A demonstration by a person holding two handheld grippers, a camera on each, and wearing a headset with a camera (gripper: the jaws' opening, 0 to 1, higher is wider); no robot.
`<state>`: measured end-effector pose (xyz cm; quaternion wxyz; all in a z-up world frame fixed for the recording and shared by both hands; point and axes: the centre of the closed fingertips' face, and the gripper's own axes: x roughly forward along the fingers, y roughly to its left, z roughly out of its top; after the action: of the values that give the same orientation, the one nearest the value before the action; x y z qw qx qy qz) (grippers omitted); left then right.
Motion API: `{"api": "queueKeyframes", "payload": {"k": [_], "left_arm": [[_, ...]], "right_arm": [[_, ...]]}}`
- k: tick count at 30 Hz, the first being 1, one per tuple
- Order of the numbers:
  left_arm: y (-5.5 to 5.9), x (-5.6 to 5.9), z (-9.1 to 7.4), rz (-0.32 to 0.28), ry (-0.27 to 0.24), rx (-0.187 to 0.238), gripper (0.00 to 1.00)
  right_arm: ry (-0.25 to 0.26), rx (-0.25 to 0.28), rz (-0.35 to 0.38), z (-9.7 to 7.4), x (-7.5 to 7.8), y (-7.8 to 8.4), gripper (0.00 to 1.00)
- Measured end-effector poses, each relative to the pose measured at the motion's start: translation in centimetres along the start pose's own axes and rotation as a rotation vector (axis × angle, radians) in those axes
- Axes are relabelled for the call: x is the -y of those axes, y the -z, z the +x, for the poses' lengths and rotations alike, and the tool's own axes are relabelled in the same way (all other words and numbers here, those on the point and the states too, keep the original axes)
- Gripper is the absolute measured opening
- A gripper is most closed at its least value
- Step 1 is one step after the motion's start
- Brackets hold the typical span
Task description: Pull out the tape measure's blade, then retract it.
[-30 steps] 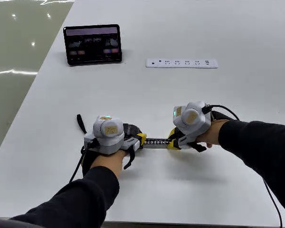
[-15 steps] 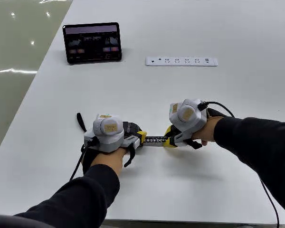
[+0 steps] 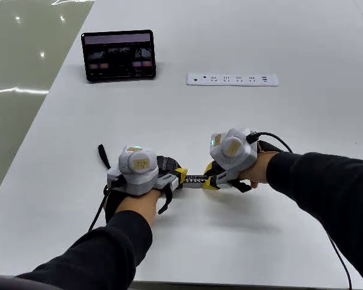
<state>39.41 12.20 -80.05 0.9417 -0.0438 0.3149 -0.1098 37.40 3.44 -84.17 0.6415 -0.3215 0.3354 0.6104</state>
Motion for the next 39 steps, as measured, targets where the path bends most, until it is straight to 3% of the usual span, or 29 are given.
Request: {"api": "queueKeyframes", "payload": {"k": [39], "left_arm": [[-0.1, -0.2, 0.0, -0.013, 0.003, 0.002, 0.57]], "right_arm": [[-0.021, 0.031, -0.039, 1.8, -0.3, -3.1, 0.11]]}}
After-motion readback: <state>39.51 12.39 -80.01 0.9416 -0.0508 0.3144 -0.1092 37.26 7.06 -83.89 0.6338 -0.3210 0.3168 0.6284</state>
